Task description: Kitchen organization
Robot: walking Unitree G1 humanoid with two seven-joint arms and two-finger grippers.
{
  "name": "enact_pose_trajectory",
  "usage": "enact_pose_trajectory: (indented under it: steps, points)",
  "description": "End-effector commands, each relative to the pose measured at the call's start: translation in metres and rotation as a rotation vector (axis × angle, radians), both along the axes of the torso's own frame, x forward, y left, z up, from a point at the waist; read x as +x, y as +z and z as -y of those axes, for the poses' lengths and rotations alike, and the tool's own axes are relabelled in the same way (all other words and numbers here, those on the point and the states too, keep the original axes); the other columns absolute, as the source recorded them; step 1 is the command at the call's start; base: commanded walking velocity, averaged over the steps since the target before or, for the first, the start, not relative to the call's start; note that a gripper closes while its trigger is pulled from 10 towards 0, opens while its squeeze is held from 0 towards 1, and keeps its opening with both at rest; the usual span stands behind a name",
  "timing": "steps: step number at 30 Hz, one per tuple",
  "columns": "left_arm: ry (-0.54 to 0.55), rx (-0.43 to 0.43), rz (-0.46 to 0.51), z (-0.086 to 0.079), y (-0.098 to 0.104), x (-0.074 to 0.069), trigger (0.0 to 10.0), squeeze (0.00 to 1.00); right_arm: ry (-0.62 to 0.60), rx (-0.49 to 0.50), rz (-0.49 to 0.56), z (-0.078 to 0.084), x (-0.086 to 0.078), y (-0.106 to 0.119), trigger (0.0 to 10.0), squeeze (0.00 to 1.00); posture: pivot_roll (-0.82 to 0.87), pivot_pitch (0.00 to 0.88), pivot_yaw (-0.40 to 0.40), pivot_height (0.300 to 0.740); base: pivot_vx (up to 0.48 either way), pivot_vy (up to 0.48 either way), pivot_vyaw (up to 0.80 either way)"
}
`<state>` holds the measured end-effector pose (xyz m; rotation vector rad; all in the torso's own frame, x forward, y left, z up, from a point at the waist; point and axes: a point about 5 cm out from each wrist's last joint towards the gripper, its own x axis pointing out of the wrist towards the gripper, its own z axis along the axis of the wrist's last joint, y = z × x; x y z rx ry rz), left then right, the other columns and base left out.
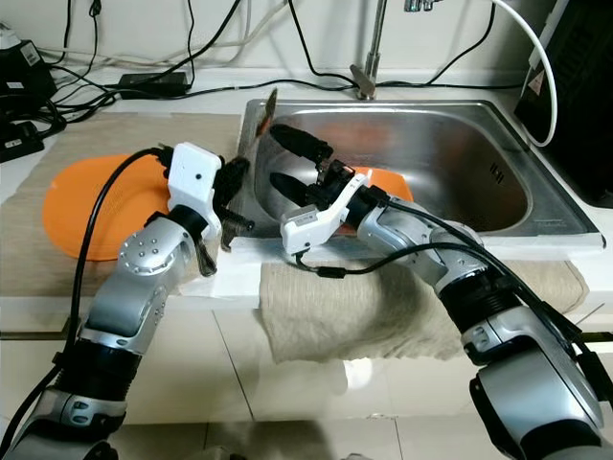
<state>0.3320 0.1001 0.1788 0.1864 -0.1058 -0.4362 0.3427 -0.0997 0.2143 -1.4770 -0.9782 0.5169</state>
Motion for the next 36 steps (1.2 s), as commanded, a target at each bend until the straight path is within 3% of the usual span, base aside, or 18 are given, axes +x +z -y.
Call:
enact_pose_trajectory:
  steps: [1, 8, 15, 19, 20, 21, 22, 24, 36]
  points:
    - [-0.025, 0.029, 0.047, 0.004, 0.014, 0.001, 0.0, 0.00, 0.014, -0.031, 0.024, -0.002, 0.001, 0.001, 10.0, 1.00, 0.00, 0.000, 0.043, 0.740, 0.000, 0.000, 0.00]
    - [-0.094, 0.055, 0.124, 0.010, 0.028, -0.005, 0.0, 0.00, 0.007, -0.066, 0.063, 0.000, 0.005, 0.003, 10.0, 1.00, 0.00, 0.000, 0.044, 0.740, 0.000, 0.000, 0.00]
    - [-0.218, 0.013, 0.234, 0.023, 0.050, -0.020, 0.0, 0.00, -0.014, -0.082, 0.103, 0.004, 0.011, 0.003, 10.0, 1.00, 0.00, 0.000, 0.041, 0.740, 0.000, 0.000, 0.00]
    - [-0.262, 0.040, 0.237, 0.027, 0.049, -0.024, 0.0, 0.00, -0.012, -0.062, 0.153, 0.003, 0.011, 0.010, 10.0, 1.00, 0.00, 0.000, 0.041, 0.740, 0.000, 0.000, 0.00]
    - [-0.262, 0.041, 0.231, 0.028, 0.048, -0.025, 0.0, 0.00, -0.006, -0.055, 0.163, 0.003, 0.011, 0.011, 10.0, 0.69, 0.00, 0.000, 0.041, 0.740, 0.000, 0.000, 0.00]
    - [-0.265, 0.046, 0.226, 0.028, 0.046, -0.025, 0.0, 0.00, -0.002, -0.050, 0.171, 0.002, 0.011, 0.013, 10.0, 0.15, 0.00, 0.000, 0.041, 0.740, 0.000, 0.000, 0.00]
    - [-0.265, 0.046, 0.226, 0.028, 0.046, -0.025, 0.0, 0.00, -0.002, -0.050, 0.171, 0.002, 0.011, 0.013, 10.0, 0.15, 0.00, 0.000, 0.041, 0.740, 0.000, 0.000, 0.00]
    - [-0.273, 0.062, 0.215, 0.030, 0.042, -0.025, 0.0, 0.00, 0.008, -0.038, 0.191, 0.000, 0.011, 0.017, 10.0, 0.00, 0.00, 0.000, 0.042, 0.740, 0.000, 0.000, 0.00]
    - [-0.324, 0.124, 0.219, 0.034, 0.036, -0.031, 0.0, 0.00, 0.025, -0.010, 0.228, -0.004, 0.011, 0.023, 10.0, 0.00, 0.00, 0.000, 0.046, 0.740, 0.000, 0.000, 0.00]
